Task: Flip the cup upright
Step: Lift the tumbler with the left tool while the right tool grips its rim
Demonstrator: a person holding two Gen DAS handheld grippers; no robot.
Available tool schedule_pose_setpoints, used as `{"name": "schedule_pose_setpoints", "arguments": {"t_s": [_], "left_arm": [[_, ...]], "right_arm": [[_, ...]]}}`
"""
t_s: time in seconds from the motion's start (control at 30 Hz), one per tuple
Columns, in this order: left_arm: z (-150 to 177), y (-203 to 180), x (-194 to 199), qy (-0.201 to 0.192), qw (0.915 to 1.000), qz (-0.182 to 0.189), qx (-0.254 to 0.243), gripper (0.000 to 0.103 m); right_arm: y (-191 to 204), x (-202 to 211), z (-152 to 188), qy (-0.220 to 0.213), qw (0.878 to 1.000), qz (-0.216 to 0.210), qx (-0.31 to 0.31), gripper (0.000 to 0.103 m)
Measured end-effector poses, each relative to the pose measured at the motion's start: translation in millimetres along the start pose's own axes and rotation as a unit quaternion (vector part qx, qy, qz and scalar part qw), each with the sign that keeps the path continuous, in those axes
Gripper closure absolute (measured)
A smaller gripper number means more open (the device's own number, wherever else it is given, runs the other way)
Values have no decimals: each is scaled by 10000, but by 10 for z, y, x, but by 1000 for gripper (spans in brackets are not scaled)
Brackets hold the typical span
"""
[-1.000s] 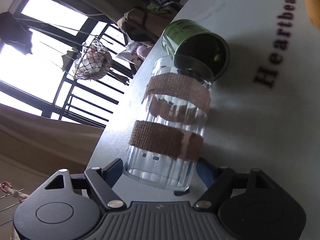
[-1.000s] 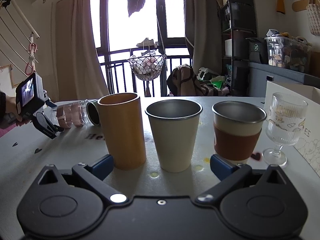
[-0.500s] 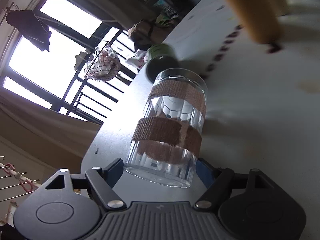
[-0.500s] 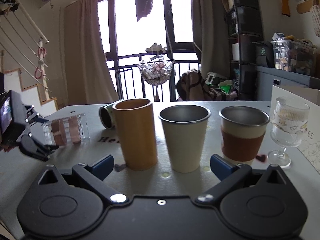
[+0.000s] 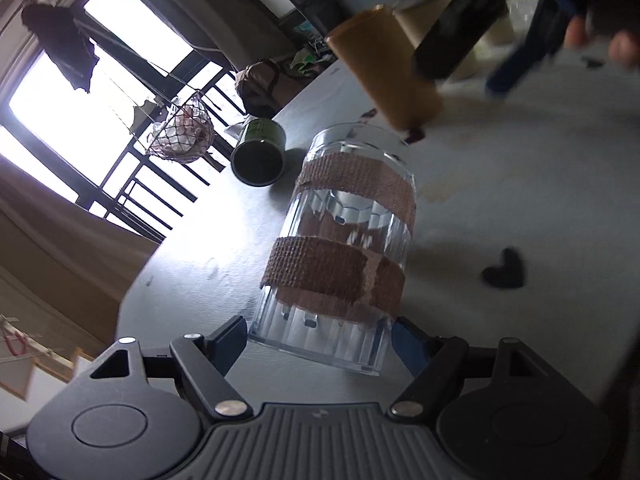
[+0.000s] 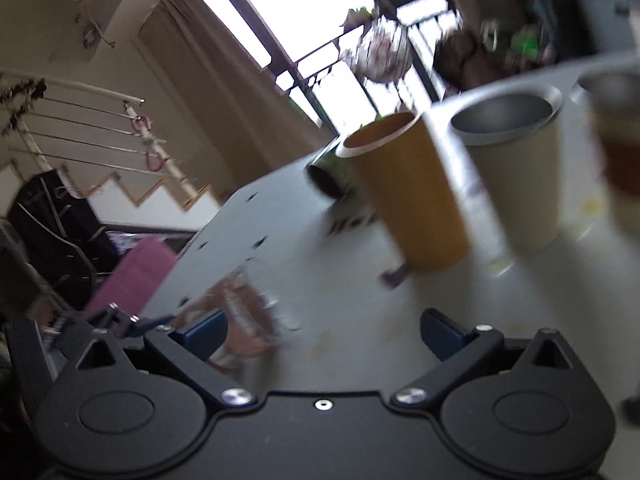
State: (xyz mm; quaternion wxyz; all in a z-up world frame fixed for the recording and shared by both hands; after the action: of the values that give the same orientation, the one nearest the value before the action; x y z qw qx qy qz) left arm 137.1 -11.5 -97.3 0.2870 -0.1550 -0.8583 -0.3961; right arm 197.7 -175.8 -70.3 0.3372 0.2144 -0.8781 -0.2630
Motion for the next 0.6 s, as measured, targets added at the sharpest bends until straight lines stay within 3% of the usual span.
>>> {"name": "schedule_pose_setpoints", "arguments": {"t_s": [0.07,0.2,0.4,0.6], "left_arm": [[-21,-24,37,-66,9999,48,69,24],[-7,-64,77,-237,9996,22,157,24],[52,-104,80,-285,9995,-22,138,24],[86,-107,106,-351,9994,-33,28,24]], "right_arm": [[26,-171,78,286,9978,-280,-535,0],[58,-470,231,839,9807,-859,-1542,0],[118,-719,340,764,9639,-1065,-2316,0],[145,-817,289,509,9605,-970,-2557,0]]}}
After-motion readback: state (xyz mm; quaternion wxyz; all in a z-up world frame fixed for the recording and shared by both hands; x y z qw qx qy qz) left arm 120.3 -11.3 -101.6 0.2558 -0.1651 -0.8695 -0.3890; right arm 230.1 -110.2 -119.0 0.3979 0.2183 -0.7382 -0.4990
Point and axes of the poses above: each gripper's, at about its wrist camera, not at the fingertips, and x roughly against the way its jaws point, y to its left, z to its underside, the point moved 6 cm from there along -x, roughly the way its jaws point, and after that the axes turned 1 degree about y, right-handed, at the moved point
